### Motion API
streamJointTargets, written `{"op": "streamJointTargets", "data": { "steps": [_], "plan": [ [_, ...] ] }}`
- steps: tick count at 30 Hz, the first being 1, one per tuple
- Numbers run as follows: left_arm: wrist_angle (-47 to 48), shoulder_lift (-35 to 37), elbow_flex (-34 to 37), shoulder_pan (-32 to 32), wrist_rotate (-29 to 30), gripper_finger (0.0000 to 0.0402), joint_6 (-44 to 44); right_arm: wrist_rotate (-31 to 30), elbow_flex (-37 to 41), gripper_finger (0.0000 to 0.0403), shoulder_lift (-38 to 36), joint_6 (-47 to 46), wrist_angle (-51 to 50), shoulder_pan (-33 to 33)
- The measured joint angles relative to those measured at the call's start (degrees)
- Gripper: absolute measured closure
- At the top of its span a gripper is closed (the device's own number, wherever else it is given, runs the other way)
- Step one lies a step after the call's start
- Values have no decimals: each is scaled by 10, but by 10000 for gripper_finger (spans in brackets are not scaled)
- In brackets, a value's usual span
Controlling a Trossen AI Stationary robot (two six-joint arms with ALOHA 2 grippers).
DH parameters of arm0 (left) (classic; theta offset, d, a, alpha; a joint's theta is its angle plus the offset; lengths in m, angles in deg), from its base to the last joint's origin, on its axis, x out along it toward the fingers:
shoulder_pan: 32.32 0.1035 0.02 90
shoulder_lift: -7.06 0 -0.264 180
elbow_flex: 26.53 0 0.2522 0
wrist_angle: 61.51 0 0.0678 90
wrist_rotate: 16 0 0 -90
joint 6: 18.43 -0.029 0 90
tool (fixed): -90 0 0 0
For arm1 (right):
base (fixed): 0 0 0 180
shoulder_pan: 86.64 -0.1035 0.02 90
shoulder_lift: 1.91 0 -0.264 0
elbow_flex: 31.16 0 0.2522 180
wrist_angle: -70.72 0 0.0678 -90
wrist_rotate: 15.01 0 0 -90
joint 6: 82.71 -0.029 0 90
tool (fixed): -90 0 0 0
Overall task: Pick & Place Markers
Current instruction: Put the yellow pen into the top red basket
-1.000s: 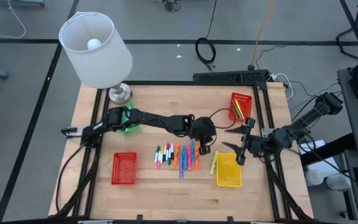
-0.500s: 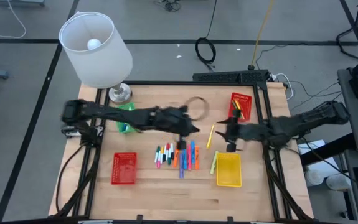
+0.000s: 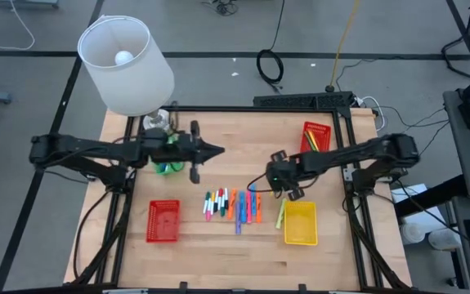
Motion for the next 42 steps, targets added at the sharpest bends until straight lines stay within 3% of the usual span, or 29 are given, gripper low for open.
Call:
{"op": "streamJointTargets", "data": {
  "steps": [10, 20, 33, 42],
  "plan": [
    [9, 33, 19, 0, 1, 372, -21, 40, -14, 239, 89, 86, 0, 12],
    [32, 31, 19, 0, 16, 371, -16, 48, -15, 255, 109, 132, 24, 30],
    [35, 31, 19, 0, 16, 371, 0, 109, -13, 288, 106, 24, 46, 50],
    [35, 30, 19, 0, 16, 371, 9, 145, -13, 349, 107, -2, 58, 61]
  ]
}}
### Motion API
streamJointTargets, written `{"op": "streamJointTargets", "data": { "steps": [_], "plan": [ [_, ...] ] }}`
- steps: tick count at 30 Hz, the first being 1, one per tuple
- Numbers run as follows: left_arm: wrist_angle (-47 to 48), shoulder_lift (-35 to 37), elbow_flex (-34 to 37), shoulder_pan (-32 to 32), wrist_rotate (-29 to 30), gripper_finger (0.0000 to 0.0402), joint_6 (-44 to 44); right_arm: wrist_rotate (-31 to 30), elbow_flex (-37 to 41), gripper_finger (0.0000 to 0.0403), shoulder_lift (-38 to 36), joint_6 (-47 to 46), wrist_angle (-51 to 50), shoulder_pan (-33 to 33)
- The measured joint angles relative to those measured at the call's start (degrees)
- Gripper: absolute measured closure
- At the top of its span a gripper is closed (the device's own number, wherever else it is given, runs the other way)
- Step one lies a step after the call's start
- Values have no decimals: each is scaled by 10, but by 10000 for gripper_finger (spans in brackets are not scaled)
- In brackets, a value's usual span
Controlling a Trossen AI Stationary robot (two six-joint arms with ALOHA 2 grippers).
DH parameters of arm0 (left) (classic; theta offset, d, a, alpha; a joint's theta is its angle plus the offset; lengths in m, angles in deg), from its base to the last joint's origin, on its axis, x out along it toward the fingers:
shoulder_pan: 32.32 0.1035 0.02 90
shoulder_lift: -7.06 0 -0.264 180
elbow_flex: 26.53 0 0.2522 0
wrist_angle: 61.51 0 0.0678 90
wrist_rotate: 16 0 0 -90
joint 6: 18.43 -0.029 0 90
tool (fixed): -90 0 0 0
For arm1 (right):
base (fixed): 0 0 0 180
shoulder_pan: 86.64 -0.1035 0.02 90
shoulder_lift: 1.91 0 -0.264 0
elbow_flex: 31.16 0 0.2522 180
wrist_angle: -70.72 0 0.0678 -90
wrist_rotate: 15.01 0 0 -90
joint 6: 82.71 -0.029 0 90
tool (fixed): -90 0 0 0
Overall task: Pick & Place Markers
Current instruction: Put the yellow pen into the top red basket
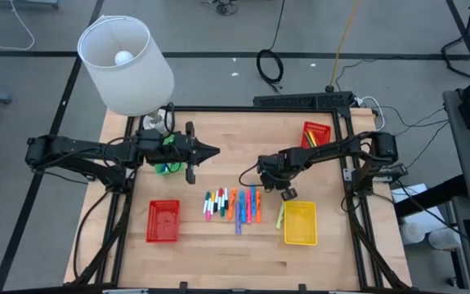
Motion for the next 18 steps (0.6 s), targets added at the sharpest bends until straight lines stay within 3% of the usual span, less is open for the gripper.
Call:
{"op": "streamJointTargets", "data": {
  "steps": [5, 18],
  "plan": [
    [0, 0, 0, 0, 0, 371, 0, 4, 0, 385, 0, 1, 0, 3],
    [0, 0, 0, 0, 0, 371, 0, -1, 2, 385, -22, -17, -2, 3]
  ]
}}
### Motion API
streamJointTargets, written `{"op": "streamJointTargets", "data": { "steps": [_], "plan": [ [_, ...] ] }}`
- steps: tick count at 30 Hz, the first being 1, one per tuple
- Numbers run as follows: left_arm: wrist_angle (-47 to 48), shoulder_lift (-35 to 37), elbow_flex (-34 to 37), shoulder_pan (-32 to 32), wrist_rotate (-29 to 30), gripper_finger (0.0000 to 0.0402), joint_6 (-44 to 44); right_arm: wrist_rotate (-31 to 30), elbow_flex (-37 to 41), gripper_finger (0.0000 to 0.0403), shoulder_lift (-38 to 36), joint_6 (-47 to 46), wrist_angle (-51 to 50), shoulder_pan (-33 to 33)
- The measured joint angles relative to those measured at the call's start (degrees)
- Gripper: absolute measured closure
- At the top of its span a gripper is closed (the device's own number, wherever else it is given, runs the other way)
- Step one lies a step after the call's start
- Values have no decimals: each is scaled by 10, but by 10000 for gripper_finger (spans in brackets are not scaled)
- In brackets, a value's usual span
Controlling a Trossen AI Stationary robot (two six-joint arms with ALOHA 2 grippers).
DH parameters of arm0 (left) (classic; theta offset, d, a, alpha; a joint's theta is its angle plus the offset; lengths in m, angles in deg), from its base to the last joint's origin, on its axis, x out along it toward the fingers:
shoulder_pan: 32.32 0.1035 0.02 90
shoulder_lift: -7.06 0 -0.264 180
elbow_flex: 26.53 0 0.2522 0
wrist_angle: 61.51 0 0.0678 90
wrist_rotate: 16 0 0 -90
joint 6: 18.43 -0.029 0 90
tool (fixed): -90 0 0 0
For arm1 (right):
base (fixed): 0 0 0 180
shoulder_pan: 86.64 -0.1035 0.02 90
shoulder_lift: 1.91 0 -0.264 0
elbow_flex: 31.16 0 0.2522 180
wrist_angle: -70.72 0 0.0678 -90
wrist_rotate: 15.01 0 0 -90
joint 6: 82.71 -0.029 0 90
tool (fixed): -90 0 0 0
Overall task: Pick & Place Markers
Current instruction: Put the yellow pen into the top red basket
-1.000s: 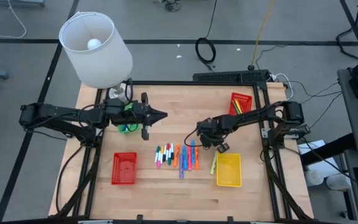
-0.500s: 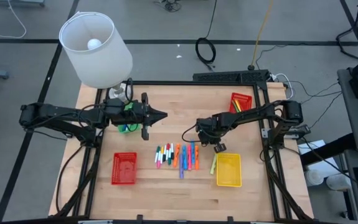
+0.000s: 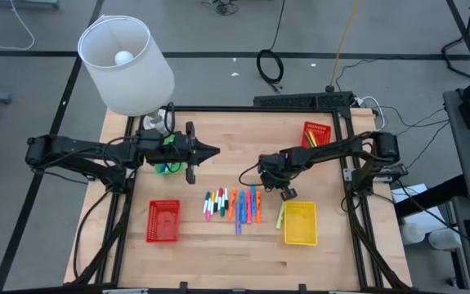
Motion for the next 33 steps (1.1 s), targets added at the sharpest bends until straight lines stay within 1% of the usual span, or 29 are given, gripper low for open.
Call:
{"op": "streamJointTargets", "data": {
  "steps": [6, 11, 17, 22, 24, 27, 31, 33],
  "plan": [
    [0, 0, 0, 0, 0, 371, 0, -3, 0, 385, -64, -17, -1, 0],
    [0, 0, 0, 0, 0, 371, 0, -44, -1, 385, -125, -50, -10, 5],
    [0, 0, 0, 0, 0, 371, 0, -88, -1, 380, -192, -101, -32, 30],
    [0, 0, 0, 0, 0, 371, 0, -93, -1, 386, -242, -144, -42, 74],
    [0, 0, 0, 0, 0, 371, 0, -105, -1, 386, -258, -167, -46, 96],
    [0, 0, 0, 0, 0, 371, 0, -122, -1, 386, -276, -202, -54, 131],
    [0, 0, 0, 0, 0, 371, 0, -124, -1, 383, -288, -249, -77, 182],
    [0, 0, 0, 0, 0, 371, 0, -138, -1, 381, -290, -270, -90, 205]
  ]
}}
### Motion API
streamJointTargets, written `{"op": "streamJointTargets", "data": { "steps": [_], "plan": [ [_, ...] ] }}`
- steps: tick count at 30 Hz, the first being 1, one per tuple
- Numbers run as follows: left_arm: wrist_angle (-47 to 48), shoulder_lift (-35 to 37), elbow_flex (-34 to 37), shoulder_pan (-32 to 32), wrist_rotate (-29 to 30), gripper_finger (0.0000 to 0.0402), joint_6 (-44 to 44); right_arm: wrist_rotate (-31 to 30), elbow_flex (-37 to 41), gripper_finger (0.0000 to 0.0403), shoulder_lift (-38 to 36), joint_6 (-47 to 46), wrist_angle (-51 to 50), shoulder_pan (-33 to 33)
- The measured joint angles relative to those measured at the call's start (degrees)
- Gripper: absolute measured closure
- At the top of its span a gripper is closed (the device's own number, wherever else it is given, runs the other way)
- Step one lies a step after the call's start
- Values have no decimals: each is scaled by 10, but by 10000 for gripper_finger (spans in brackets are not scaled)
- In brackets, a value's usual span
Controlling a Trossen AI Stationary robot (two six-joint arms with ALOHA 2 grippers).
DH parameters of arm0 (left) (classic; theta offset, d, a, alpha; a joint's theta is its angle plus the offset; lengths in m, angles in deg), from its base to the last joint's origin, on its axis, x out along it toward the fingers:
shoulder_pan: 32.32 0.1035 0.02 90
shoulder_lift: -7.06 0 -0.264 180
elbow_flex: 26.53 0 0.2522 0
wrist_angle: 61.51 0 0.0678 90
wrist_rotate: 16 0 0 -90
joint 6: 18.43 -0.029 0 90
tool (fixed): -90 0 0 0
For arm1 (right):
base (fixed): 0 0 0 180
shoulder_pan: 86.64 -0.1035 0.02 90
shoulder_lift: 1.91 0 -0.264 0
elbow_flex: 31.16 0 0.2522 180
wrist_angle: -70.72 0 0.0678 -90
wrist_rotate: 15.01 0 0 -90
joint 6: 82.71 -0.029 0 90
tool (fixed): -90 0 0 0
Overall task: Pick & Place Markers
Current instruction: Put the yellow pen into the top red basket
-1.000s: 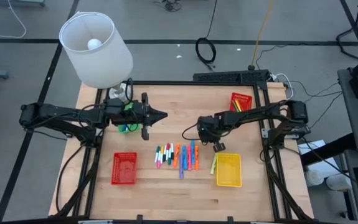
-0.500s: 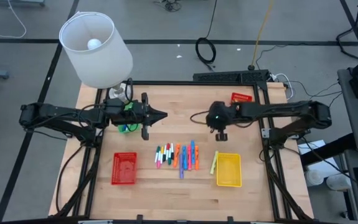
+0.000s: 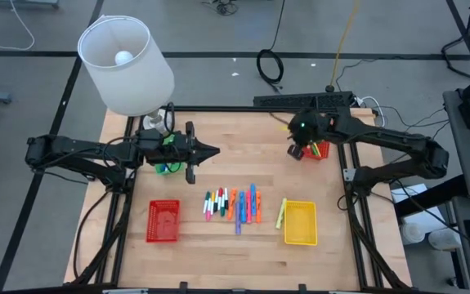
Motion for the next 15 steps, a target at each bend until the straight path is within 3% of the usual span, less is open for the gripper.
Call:
{"op": "streamJointTargets", "data": {
  "steps": [15],
  "plan": [
    [0, 0, 0, 0, 0, 371, 0, -14, 0, 381, -1, -84, -58, 122]
  ]
}}
